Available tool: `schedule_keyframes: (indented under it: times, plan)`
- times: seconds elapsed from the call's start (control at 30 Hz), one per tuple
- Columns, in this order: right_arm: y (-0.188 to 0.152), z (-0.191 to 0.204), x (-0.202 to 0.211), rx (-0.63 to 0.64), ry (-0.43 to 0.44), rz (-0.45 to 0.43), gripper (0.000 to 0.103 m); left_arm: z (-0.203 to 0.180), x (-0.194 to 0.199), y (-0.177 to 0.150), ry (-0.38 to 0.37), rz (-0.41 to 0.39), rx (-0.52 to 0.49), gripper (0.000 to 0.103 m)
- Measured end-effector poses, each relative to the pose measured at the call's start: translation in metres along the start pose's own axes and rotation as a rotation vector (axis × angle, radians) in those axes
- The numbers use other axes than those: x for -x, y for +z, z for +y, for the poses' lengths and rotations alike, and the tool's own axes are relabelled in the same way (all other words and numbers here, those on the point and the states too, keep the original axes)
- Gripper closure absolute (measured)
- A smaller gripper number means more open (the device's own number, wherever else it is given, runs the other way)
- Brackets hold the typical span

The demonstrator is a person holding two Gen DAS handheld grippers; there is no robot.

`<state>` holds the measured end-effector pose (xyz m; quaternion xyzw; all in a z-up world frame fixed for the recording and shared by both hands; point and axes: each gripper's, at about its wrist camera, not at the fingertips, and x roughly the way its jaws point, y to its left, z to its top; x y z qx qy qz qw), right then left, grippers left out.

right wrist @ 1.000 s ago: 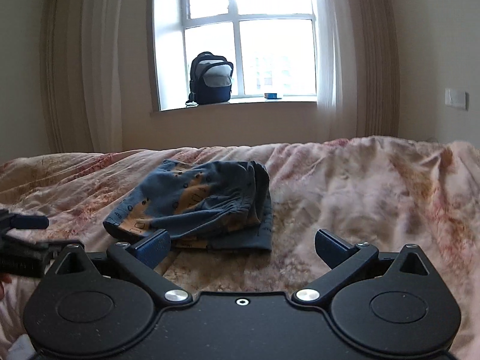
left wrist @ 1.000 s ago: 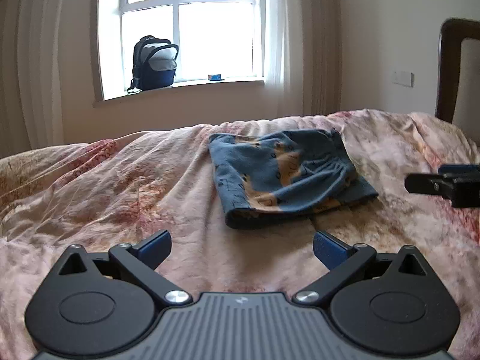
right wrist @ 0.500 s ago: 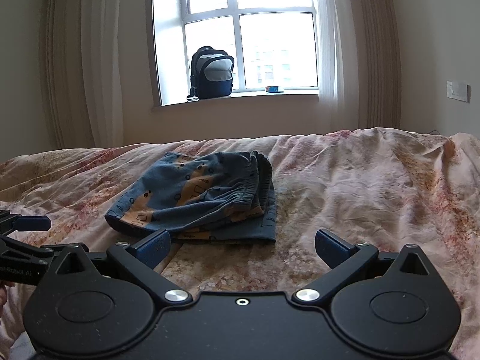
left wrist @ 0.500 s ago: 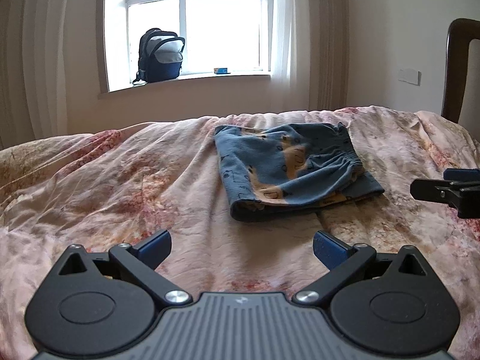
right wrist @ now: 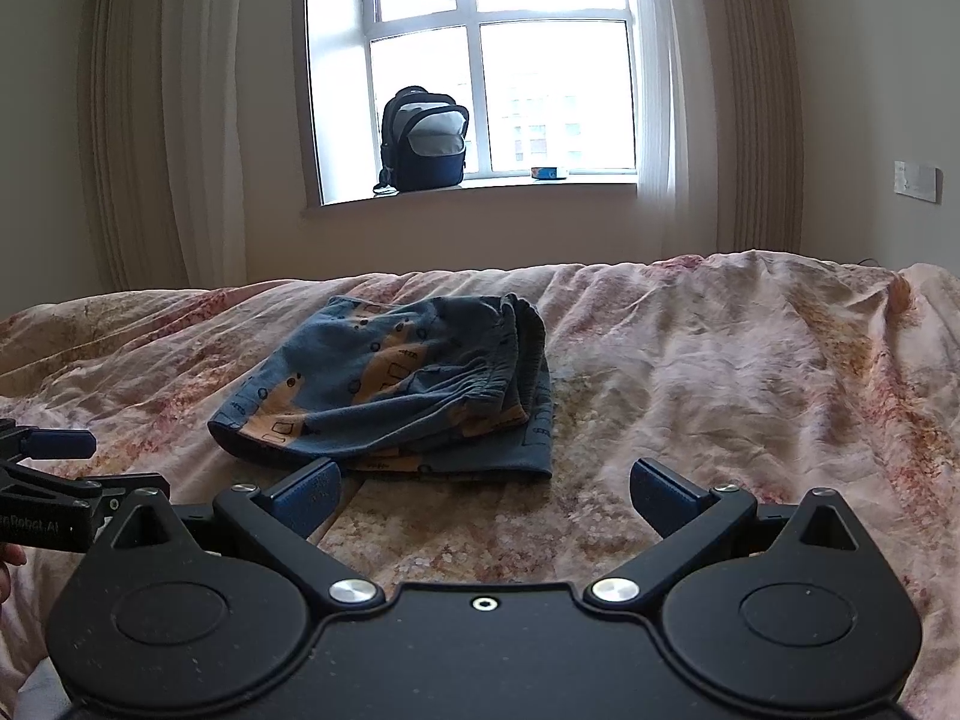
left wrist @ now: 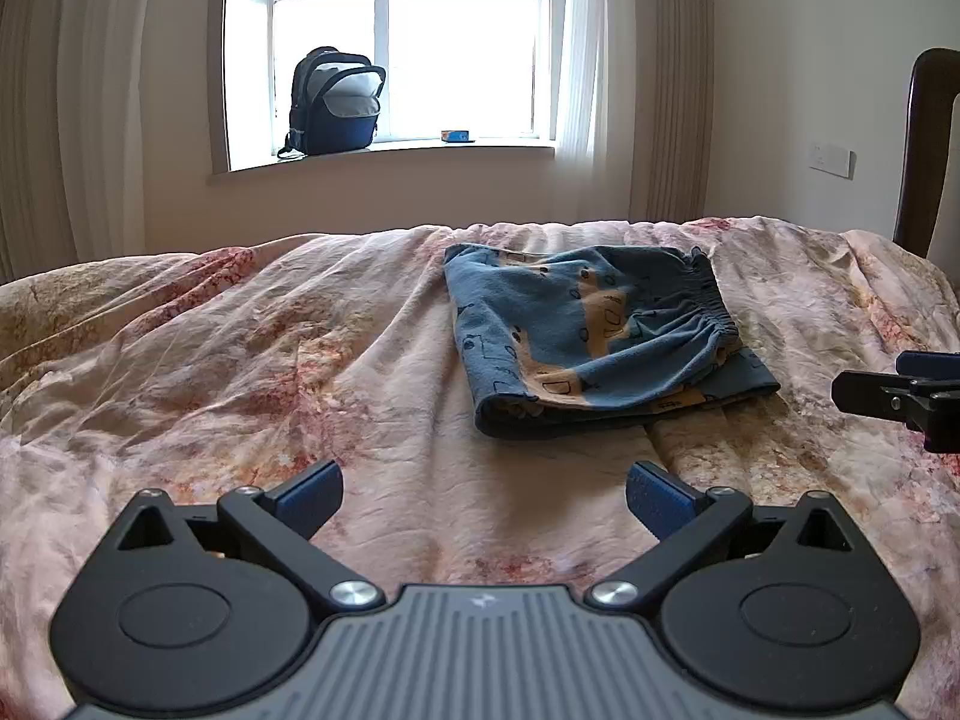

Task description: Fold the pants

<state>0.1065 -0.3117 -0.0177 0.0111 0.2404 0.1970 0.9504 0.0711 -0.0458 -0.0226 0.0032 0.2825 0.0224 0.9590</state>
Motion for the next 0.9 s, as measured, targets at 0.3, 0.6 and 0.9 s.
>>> schedule_keyframes:
  times: [0.3, 0.6, 0.9]
  plan:
    - [-0.0004, 0.0003, -0.0002, 0.000, 0.002, 0.002, 0.001, 0.0006, -0.0002, -0.0022, -0.013, 0.010, 0.011, 0.000]
    - [-0.0012, 0.0017, -0.0008, 0.009, 0.007, 0.007, 0.001, -0.0019, -0.0001, -0.0027, 0.045, 0.019, 0.013, 0.000]
    - [-0.0011, 0.0018, -0.0012, 0.015, 0.019, 0.012, 0.001, 0.0007, 0.0017, -0.0026, 0.050, 0.012, 0.026, 0.000]
